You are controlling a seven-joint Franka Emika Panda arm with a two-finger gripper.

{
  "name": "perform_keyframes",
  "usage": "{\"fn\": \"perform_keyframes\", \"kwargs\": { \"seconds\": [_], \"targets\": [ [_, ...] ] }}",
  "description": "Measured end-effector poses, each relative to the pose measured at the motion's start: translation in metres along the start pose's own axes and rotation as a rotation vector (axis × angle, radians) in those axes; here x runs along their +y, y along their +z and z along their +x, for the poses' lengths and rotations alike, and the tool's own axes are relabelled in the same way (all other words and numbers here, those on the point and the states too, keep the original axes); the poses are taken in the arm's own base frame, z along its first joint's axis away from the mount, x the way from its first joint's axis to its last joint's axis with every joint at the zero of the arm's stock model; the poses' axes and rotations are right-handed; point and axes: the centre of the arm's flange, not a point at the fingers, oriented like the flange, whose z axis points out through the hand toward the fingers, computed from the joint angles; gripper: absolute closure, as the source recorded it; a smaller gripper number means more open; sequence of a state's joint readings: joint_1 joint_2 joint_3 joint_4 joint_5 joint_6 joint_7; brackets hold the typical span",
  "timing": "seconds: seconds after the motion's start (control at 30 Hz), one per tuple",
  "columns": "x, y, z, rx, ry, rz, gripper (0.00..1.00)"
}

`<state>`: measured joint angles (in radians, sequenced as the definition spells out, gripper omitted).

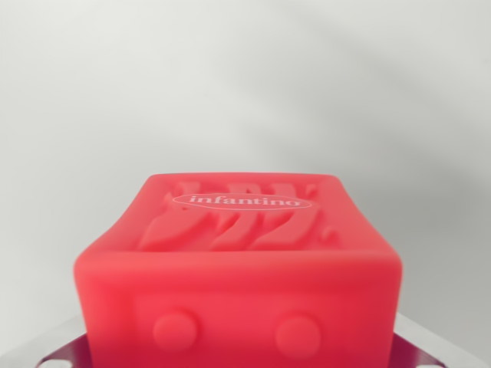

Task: Destack cube

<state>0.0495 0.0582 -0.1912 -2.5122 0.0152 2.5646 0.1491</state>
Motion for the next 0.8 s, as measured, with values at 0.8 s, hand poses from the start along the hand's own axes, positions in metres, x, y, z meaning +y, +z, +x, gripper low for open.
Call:
{"fn": "perform_keyframes", "kwargs": {
  "seconds": [0.8],
  "targets": [
    [0.042,0.008,0.013,-0.002,-0.078,0.000,1.00]
  ]
}}
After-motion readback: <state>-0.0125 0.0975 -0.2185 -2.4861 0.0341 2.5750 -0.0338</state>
